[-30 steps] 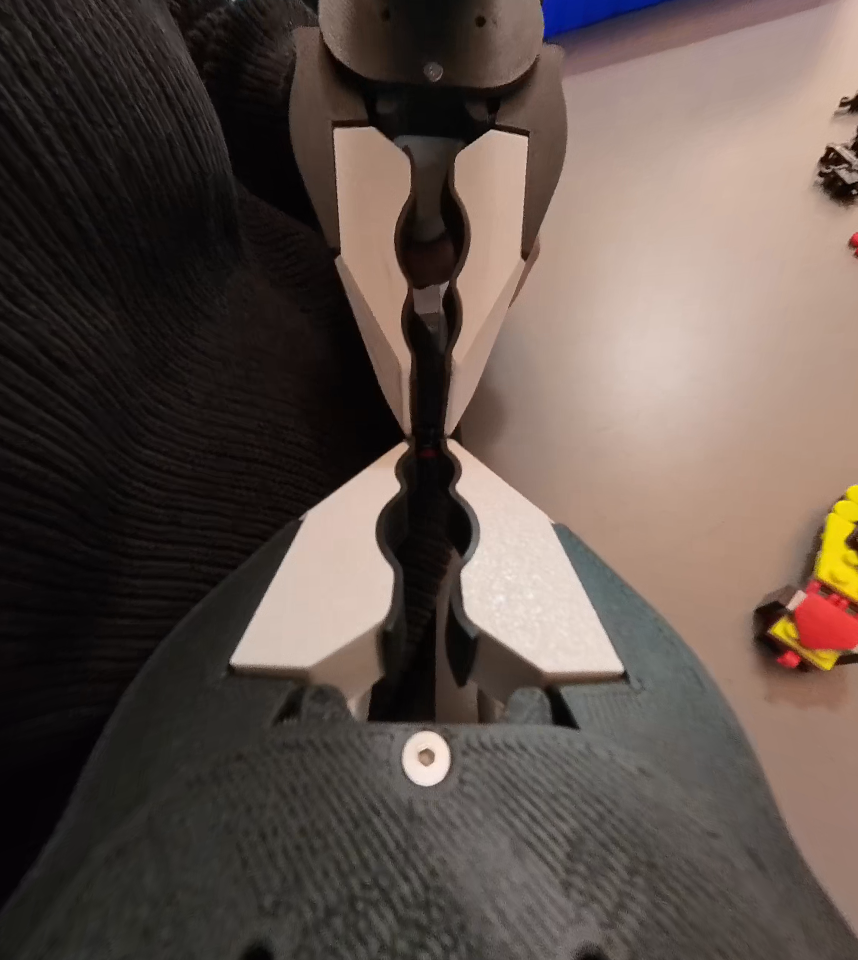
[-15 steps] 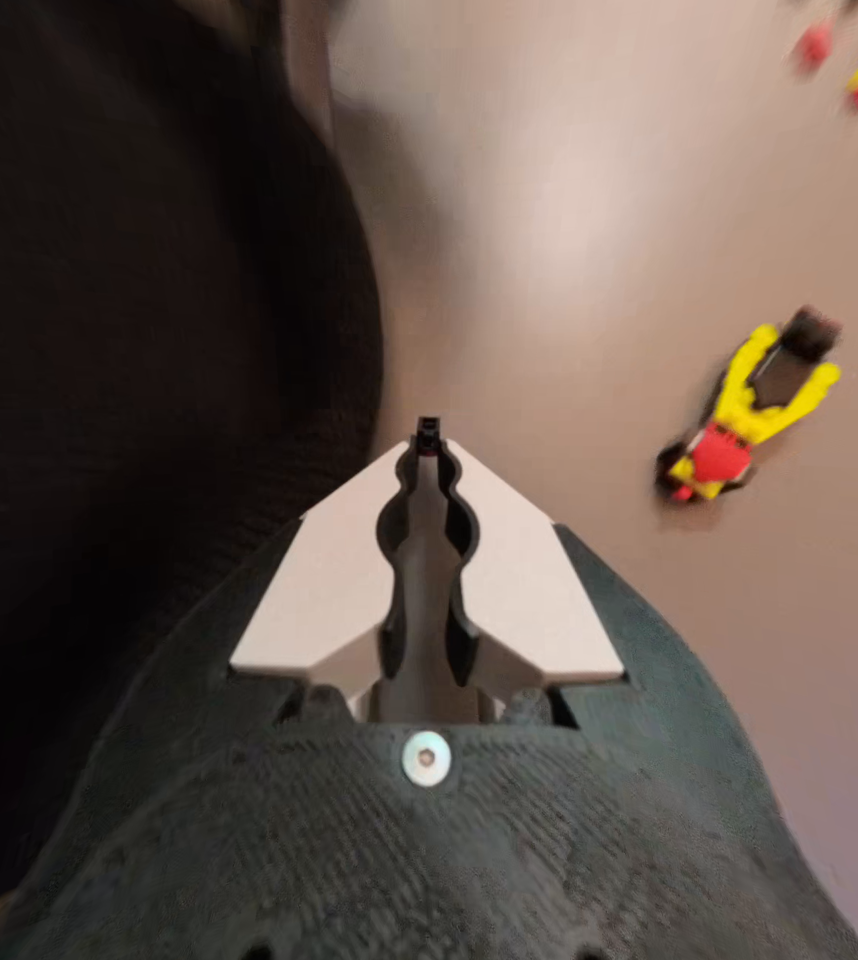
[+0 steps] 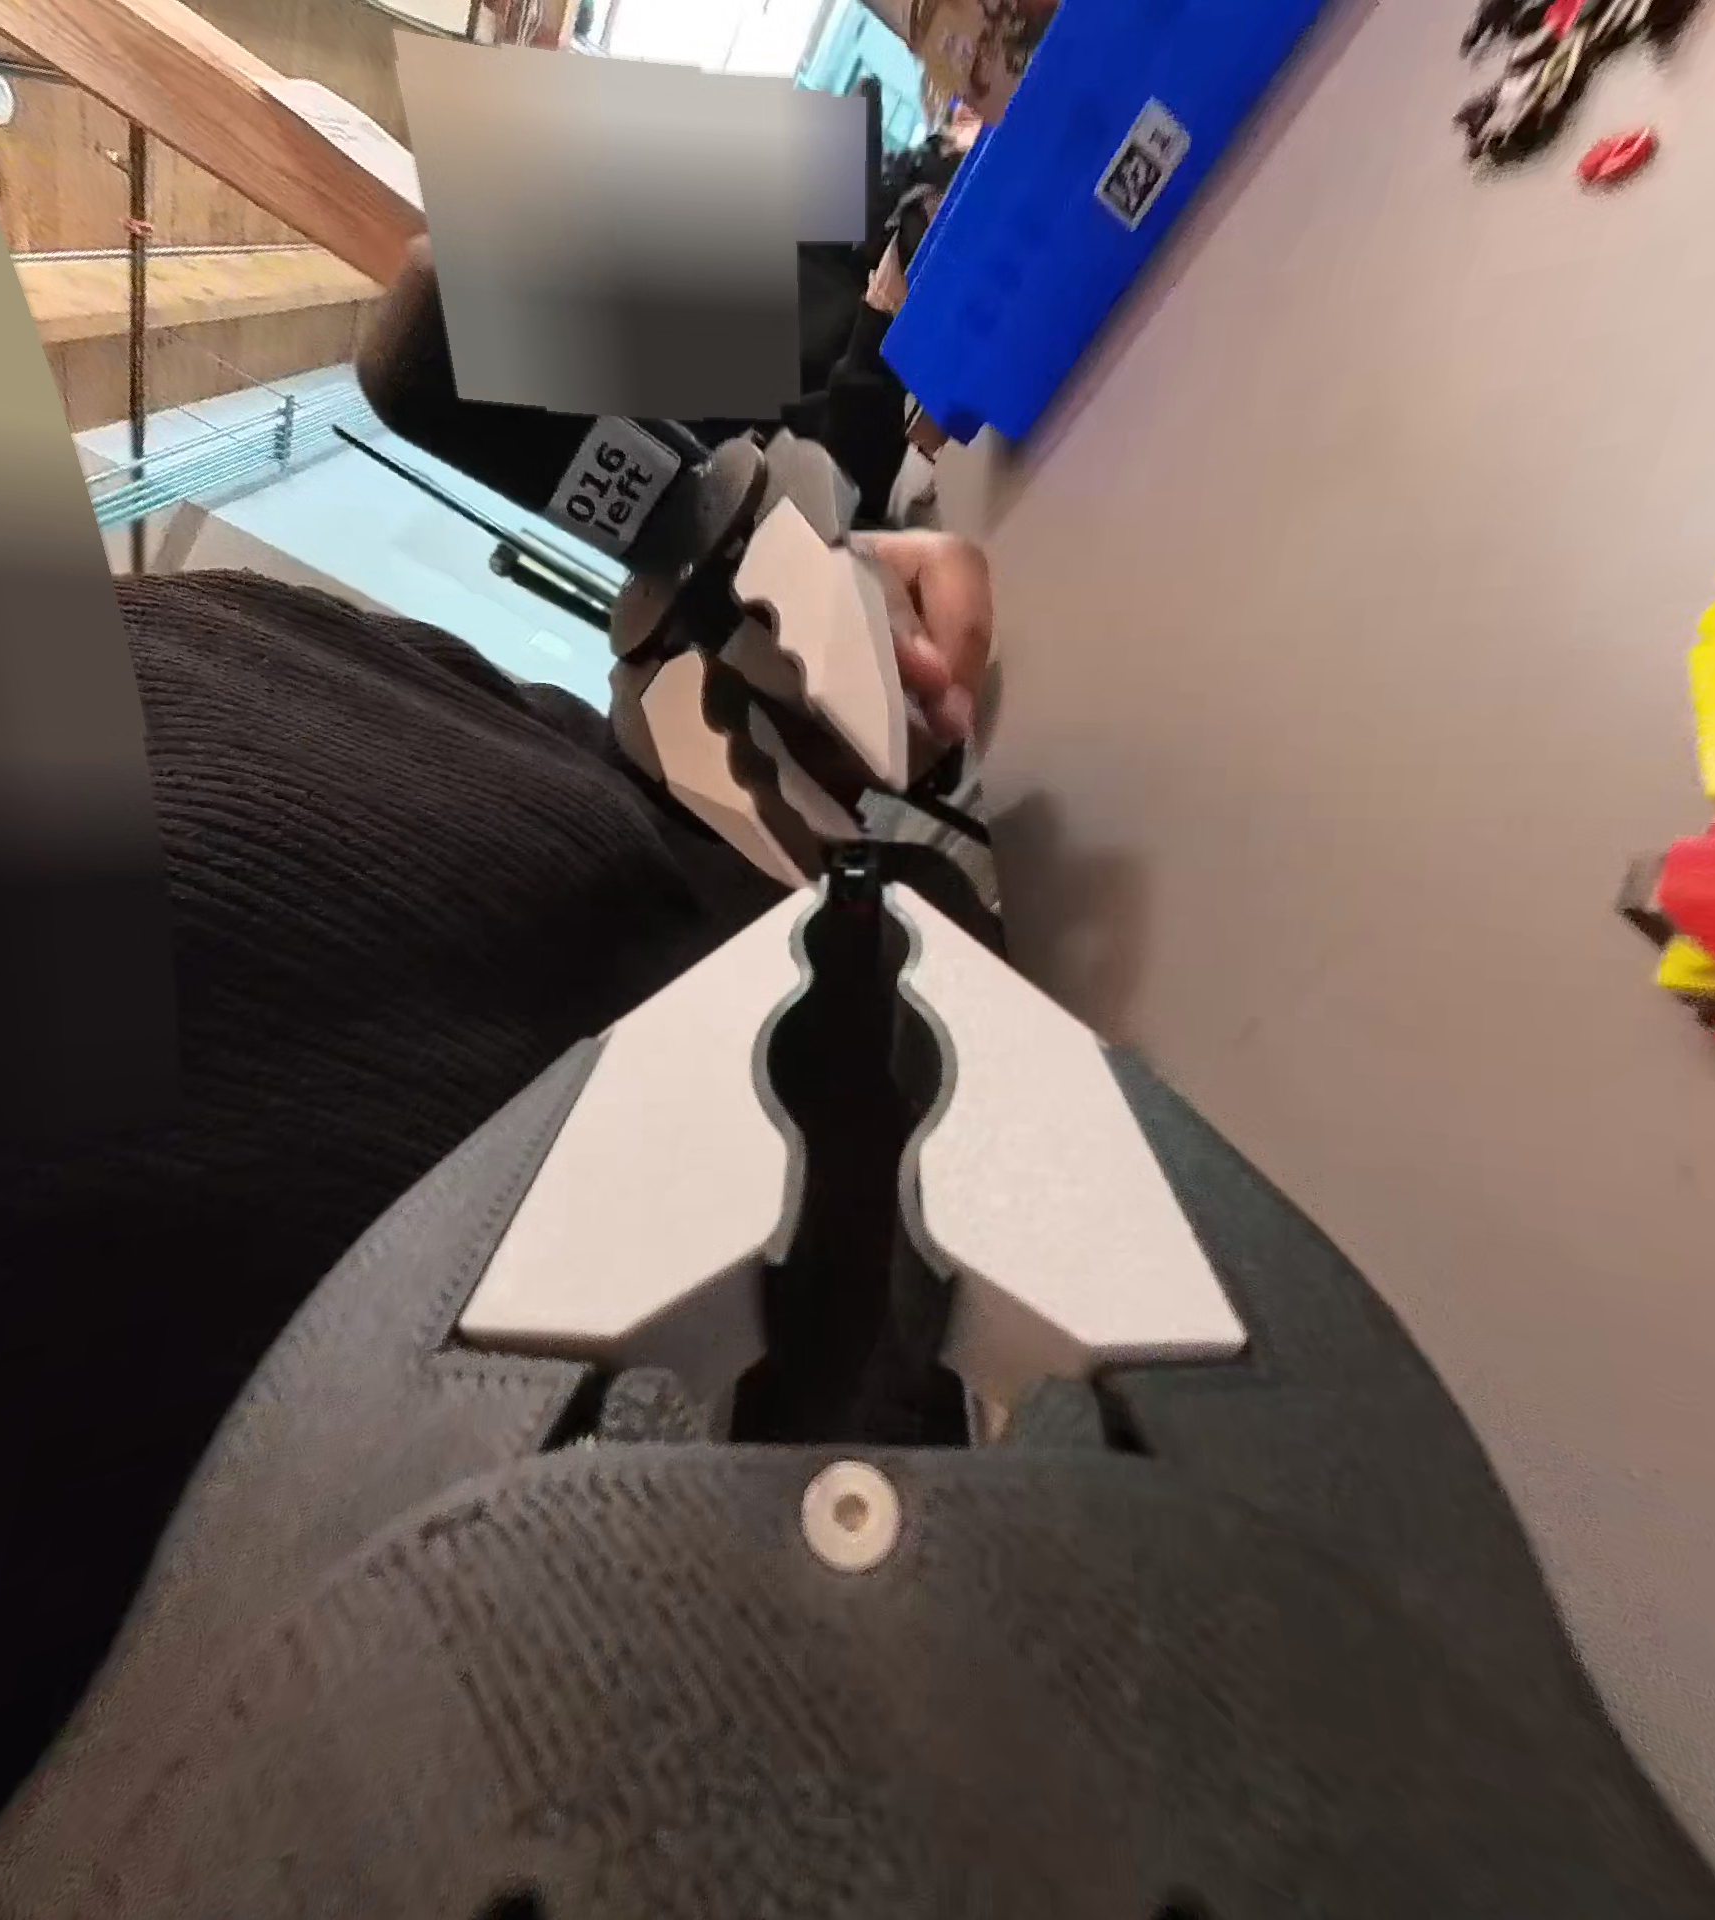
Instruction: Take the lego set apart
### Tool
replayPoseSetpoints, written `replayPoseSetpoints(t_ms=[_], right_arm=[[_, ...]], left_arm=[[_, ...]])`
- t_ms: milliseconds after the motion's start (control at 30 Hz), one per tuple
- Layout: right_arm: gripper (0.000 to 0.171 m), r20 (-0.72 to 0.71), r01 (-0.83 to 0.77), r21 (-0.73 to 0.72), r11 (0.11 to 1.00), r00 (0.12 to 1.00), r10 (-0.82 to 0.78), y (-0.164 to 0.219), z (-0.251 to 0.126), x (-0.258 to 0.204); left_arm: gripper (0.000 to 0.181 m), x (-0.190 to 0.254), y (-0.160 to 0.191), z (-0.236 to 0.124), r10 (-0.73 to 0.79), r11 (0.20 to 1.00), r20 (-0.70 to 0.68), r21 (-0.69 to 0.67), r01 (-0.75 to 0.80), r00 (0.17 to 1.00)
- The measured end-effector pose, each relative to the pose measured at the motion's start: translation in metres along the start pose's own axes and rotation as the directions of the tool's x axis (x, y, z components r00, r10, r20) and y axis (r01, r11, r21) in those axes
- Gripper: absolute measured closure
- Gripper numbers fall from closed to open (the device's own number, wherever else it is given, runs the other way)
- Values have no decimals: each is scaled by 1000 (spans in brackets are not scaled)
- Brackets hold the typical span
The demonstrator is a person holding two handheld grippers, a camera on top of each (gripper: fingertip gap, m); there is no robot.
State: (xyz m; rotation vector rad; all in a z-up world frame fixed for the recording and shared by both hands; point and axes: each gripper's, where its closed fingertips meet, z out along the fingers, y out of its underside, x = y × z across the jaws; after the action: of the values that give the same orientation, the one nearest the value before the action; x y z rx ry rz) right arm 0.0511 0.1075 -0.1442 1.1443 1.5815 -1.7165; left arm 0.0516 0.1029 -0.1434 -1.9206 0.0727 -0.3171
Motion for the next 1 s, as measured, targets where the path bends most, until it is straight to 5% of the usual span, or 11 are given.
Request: replayPoseSetpoints(t_ms=[200,533,1000], right_arm=[[165,145,-180,47,983,974,171,-3,8,-11],[165,171,-219,49,975,963,208,-2,13,-14],[165,14,-78,-1,997,997,78,6,16,-2]], left_arm=[[161,0,-1,0,78,997,39,3,-79,996],[175,5,-8,-4,114,992,30,49,-116,993],[179,-3,3,-3,120,993,58,-27,-118,991]])
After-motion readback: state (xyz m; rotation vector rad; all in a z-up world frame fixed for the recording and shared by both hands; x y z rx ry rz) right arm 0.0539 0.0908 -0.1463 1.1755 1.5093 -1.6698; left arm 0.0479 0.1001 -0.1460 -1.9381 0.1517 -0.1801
